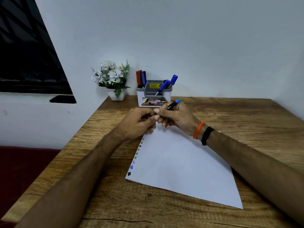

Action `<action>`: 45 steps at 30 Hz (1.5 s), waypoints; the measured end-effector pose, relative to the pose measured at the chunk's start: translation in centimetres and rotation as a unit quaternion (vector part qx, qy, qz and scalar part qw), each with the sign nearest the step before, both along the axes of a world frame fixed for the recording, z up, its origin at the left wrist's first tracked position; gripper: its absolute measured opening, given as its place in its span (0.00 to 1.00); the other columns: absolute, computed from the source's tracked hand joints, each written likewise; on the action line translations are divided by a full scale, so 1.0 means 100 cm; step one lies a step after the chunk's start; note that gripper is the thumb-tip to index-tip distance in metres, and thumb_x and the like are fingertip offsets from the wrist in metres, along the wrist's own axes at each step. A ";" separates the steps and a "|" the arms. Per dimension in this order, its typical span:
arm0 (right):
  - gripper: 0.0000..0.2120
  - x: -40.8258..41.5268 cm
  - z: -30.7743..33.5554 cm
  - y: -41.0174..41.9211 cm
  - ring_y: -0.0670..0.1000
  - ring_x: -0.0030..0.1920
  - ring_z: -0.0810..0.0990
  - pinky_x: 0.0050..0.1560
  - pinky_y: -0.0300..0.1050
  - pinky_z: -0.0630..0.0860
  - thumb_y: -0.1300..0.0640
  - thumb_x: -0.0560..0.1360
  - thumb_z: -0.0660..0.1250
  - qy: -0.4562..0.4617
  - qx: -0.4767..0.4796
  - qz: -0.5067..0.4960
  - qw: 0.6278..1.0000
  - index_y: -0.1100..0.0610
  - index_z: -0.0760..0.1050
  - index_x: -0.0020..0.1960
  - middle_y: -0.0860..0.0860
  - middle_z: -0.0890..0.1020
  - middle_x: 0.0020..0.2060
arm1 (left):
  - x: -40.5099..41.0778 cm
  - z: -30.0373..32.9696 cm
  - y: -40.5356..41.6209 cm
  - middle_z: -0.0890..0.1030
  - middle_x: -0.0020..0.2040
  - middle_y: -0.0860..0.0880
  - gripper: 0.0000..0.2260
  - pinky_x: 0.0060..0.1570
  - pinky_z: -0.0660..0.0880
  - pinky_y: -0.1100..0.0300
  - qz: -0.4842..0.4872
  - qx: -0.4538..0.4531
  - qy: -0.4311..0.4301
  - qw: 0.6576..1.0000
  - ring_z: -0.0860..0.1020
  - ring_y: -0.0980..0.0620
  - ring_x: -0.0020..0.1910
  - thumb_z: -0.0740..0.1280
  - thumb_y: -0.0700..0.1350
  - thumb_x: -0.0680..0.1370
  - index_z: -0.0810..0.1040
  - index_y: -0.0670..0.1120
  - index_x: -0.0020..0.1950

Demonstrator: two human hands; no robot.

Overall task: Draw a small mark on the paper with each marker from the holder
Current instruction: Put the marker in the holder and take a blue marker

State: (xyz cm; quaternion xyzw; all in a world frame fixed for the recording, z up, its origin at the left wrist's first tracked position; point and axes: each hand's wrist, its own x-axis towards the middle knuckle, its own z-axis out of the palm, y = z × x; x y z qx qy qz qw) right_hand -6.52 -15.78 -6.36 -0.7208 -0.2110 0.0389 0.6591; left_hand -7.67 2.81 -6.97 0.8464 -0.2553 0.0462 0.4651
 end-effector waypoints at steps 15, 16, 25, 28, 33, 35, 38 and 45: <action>0.13 0.003 0.003 -0.001 0.47 0.23 0.67 0.26 0.38 0.63 0.61 0.79 0.66 0.011 0.077 0.060 0.995 0.58 0.75 0.35 0.55 0.75 0.28 | -0.009 0.011 -0.009 0.81 0.36 0.64 0.09 0.41 0.69 0.74 -0.029 -0.011 -0.031 0.999 0.78 0.68 0.36 0.62 0.43 0.82 0.81 0.49 0.48; 0.13 0.004 0.003 -0.001 0.48 0.23 0.67 0.26 0.38 0.64 0.60 0.78 0.67 0.006 0.076 0.057 0.995 0.57 0.76 0.35 0.55 0.75 0.28 | -0.010 0.011 -0.010 0.83 0.39 0.63 0.09 0.45 0.71 0.72 -0.027 -0.014 -0.032 0.999 0.79 0.67 0.40 0.62 0.44 0.82 0.82 0.50 0.49; 0.17 0.007 -0.002 -0.004 0.50 0.25 0.74 0.27 0.38 0.70 0.58 0.70 0.61 0.043 0.094 -0.003 0.995 0.64 0.81 0.53 0.57 0.80 0.28 | 0.008 0.008 0.029 0.77 0.33 0.57 0.10 0.33 0.66 0.62 0.082 0.112 0.010 0.990 0.71 0.60 0.31 0.75 0.56 0.70 0.82 0.53 0.48; 0.19 0.007 -0.004 -0.007 0.51 0.29 0.80 0.29 0.39 0.74 0.58 0.71 0.58 0.060 0.071 0.058 0.994 0.65 0.81 0.53 0.62 0.85 0.38 | 0.014 0.004 0.039 0.79 0.38 0.54 0.13 0.34 0.65 0.62 0.118 0.168 0.022 0.978 0.73 0.58 0.35 0.74 0.60 0.68 0.82 0.55 0.48; 0.07 0.000 -0.004 0.004 0.50 0.30 0.81 0.29 0.39 0.77 0.62 0.76 0.68 0.003 -0.011 0.080 0.997 0.67 0.80 0.48 0.57 0.84 0.35 | 0.018 -0.001 0.037 0.80 0.40 0.52 0.20 0.37 0.67 0.61 0.129 0.225 0.032 0.965 0.75 0.57 0.38 0.73 0.66 0.63 0.81 0.57 0.49; 0.06 -0.004 -0.004 0.009 0.50 0.29 0.81 0.28 0.39 0.78 0.67 0.77 0.66 0.005 -0.040 0.079 0.996 0.69 0.79 0.50 0.58 0.83 0.34 | 0.016 0.000 0.034 0.77 0.36 0.55 0.19 0.37 0.66 0.61 0.136 0.236 0.021 0.962 0.73 0.59 0.36 0.75 0.64 0.65 0.80 0.56 0.49; 0.06 -0.008 -0.008 0.015 0.50 0.29 0.82 0.30 0.41 0.80 0.68 0.77 0.65 0.022 -0.056 0.086 0.994 0.71 0.79 0.50 0.60 0.82 0.35 | 0.015 0.000 0.034 0.76 0.31 0.55 0.16 0.37 0.67 0.61 0.133 0.231 0.023 0.964 0.72 0.59 0.31 0.75 0.58 0.68 0.80 0.53 0.52; 0.04 -0.013 -0.017 0.016 0.49 0.32 0.82 0.35 0.39 0.81 0.68 0.77 0.67 0.017 -0.115 0.061 0.991 0.65 0.81 0.48 0.66 0.84 0.41 | 0.016 -0.002 0.035 0.78 0.31 0.54 0.18 0.36 0.67 0.61 0.130 0.226 0.033 0.965 0.72 0.57 0.30 0.76 0.61 0.65 0.79 0.56 0.51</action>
